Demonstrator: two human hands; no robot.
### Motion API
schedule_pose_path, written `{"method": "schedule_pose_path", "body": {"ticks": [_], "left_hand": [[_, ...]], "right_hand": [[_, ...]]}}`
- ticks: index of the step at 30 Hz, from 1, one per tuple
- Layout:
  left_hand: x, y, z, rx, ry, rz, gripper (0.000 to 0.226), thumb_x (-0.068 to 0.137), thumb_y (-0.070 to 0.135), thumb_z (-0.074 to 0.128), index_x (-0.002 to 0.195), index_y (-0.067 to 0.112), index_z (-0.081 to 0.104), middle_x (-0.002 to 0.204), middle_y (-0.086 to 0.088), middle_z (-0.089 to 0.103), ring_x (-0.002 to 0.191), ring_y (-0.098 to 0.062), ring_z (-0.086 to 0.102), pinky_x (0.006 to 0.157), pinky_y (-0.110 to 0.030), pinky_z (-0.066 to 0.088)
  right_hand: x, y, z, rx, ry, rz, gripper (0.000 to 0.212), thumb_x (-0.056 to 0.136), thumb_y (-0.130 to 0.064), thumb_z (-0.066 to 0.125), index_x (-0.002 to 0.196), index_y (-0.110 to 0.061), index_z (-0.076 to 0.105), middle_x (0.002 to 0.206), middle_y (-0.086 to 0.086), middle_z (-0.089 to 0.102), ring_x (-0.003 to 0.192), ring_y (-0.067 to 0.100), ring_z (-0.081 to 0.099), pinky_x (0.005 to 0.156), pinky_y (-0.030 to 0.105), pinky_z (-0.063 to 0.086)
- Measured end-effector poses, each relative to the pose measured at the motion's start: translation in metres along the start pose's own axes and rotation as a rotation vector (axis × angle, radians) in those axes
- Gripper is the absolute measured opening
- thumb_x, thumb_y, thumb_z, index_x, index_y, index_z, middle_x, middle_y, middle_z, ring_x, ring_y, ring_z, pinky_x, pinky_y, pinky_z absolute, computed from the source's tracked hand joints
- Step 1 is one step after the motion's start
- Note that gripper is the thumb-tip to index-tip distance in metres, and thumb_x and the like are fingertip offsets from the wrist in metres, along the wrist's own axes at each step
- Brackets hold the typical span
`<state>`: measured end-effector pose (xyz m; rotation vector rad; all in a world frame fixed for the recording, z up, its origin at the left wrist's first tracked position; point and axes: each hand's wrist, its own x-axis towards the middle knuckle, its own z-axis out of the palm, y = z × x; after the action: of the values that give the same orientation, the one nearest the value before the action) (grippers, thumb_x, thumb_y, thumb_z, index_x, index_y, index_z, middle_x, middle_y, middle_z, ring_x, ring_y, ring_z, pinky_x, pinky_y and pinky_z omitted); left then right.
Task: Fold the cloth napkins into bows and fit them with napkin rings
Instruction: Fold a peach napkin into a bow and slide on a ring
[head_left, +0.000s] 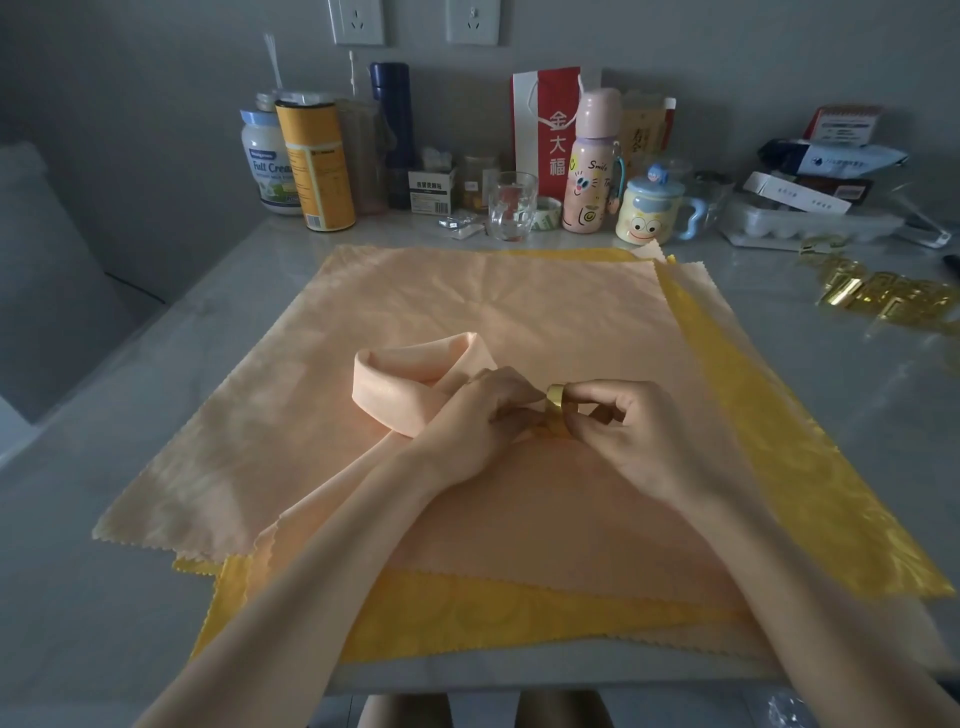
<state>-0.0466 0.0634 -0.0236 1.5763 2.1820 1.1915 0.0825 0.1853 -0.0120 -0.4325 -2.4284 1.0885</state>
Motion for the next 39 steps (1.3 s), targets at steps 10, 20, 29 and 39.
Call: {"method": "schedule_pose_path", "body": {"ticks": [10, 20, 29, 39], "left_hand": [[-0.006, 0.012, -0.005, 0.109, 0.16, -0.015, 0.015, 0.084, 0.022, 0.059, 0.097, 0.026, 0.065, 0.091, 0.026, 0.05, 0.109, -0.004, 0.038, 0.097, -0.021, 0.015], [-0.005, 0.011, 0.003, 0.258, 0.134, 0.153, 0.05, 0.07, 0.037, 0.067, 0.115, 0.015, 0.059, 0.111, 0.003, 0.065, 0.107, -0.019, 0.058, 0.093, -0.029, 0.031], [-0.005, -0.002, -0.027, 0.333, 0.292, 0.025, 0.048, 0.069, 0.027, 0.079, 0.113, 0.02, 0.06, 0.11, 0.013, 0.059, 0.116, -0.014, 0.05, 0.11, -0.039, 0.021], [-0.012, -0.017, -0.038, 0.258, 0.279, -0.064, 0.048, 0.076, 0.032, 0.075, 0.12, 0.028, 0.058, 0.107, 0.012, 0.06, 0.108, -0.01, 0.056, 0.094, -0.021, 0.018]], "right_hand": [[0.002, 0.006, 0.005, -0.048, 0.053, -0.072, 0.013, 0.084, -0.008, 0.065, 0.085, -0.019, 0.07, 0.075, -0.012, 0.067, 0.068, 0.001, 0.06, 0.061, 0.02, 0.046], [0.005, 0.007, 0.013, 0.118, 0.096, -0.029, 0.016, 0.087, -0.014, 0.063, 0.078, -0.028, 0.063, 0.068, -0.011, 0.063, 0.063, 0.009, 0.058, 0.06, 0.029, 0.045], [0.002, 0.002, 0.007, 0.079, 0.126, -0.054, 0.025, 0.086, 0.002, 0.047, 0.095, -0.018, 0.06, 0.049, -0.008, 0.052, 0.049, 0.008, 0.05, 0.051, 0.021, 0.039], [0.003, -0.02, -0.008, -0.35, -0.29, 0.091, 0.016, 0.09, -0.014, 0.05, 0.08, -0.021, 0.061, 0.069, -0.009, 0.061, 0.069, 0.009, 0.056, 0.065, 0.022, 0.042]]}}
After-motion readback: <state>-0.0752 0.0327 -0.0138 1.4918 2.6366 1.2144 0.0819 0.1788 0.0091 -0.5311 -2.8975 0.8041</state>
